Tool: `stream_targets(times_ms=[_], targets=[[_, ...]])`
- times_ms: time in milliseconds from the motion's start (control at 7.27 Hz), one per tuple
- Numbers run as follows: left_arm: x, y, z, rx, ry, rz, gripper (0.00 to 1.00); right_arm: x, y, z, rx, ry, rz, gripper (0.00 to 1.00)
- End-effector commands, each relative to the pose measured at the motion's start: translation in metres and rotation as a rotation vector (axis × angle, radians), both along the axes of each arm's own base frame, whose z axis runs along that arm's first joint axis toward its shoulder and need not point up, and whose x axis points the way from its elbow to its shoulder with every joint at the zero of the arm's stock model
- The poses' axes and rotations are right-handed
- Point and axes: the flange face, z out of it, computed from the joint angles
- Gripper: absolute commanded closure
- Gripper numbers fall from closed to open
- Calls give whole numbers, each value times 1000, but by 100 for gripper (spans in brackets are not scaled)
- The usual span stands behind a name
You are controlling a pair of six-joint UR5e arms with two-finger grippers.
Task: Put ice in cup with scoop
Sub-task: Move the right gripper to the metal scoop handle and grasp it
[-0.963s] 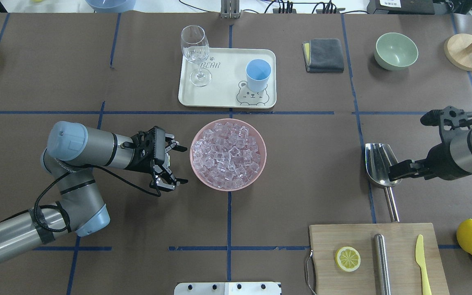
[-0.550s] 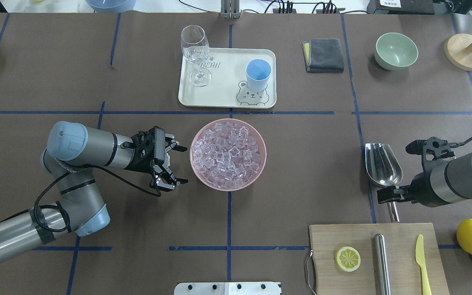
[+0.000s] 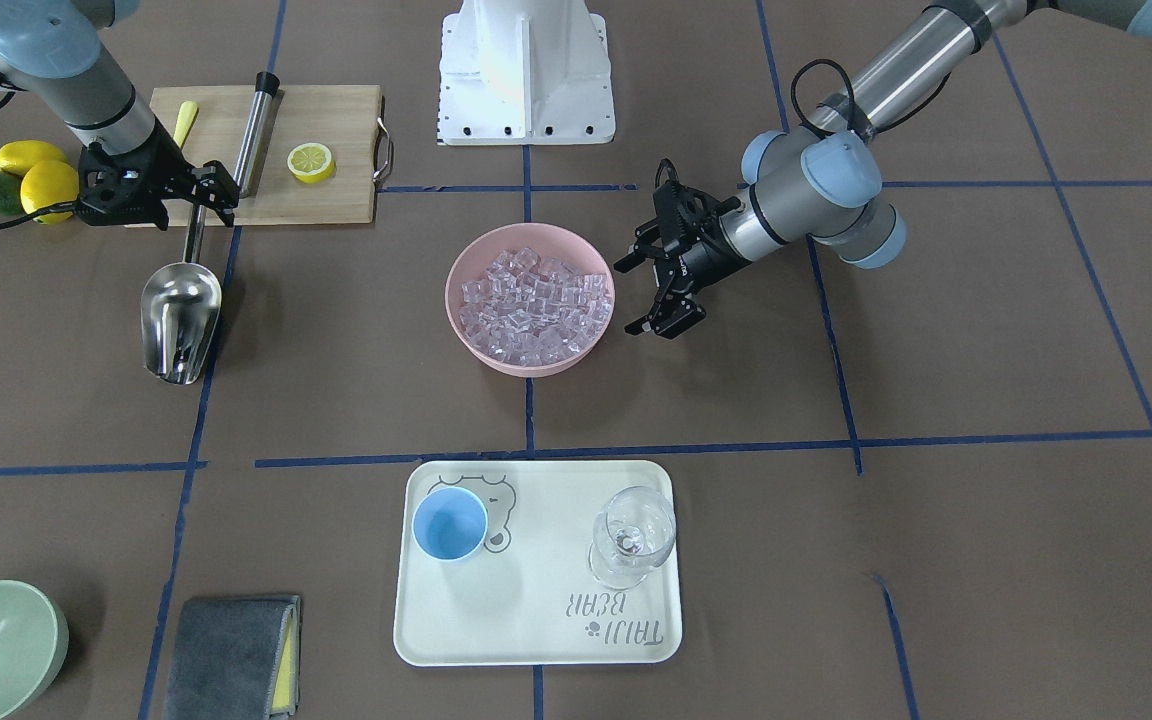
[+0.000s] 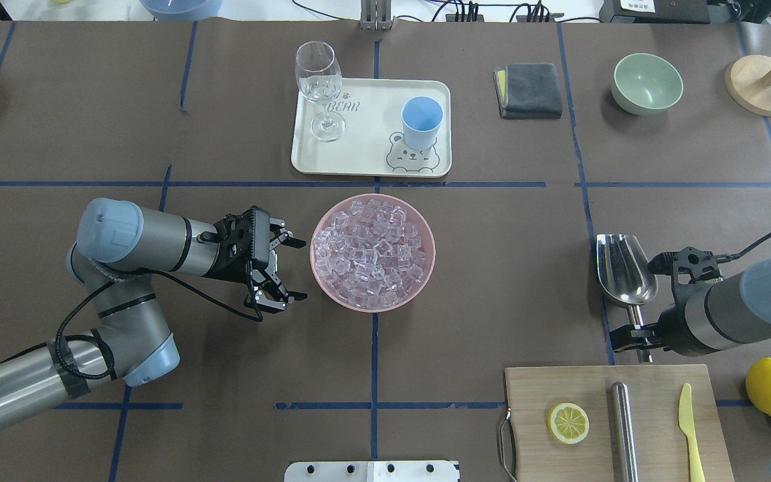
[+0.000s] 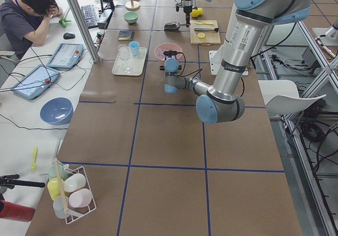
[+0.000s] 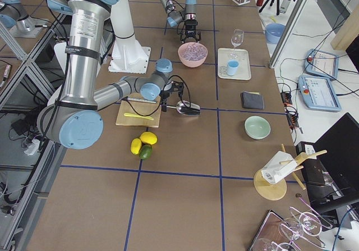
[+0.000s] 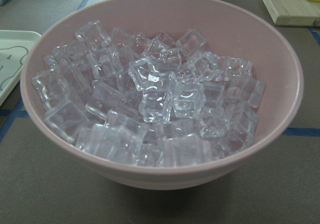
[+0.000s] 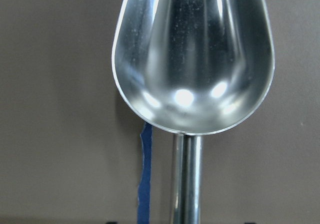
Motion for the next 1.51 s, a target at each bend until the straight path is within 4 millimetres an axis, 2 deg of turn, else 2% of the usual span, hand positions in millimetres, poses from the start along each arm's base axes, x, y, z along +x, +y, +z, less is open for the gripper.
stream_targets(times_ms=[0, 138, 275, 688, 962, 1238, 1375], targets=[[0, 0, 0, 0, 0, 0, 0, -4, 2, 3, -3, 4, -7, 42], [0, 0, 0, 0, 0, 0, 0, -3, 2, 2, -4, 3, -11, 78], [0, 0, 0, 0, 0, 0, 0, -3, 3, 0, -4, -2, -13, 100], [0, 0, 0, 1, 2, 0, 0, 1, 2, -5, 2, -13, -23, 100], [-1, 0, 1, 1, 2, 0, 0, 14, 3, -35, 28, -62, -12, 100], [-1, 0, 0, 2, 3, 0, 0, 10, 7, -40, 65, -67, -53, 100], [-1, 0, 0, 0, 3, 0, 0, 15, 4, -47, 182, -78, -135, 100]])
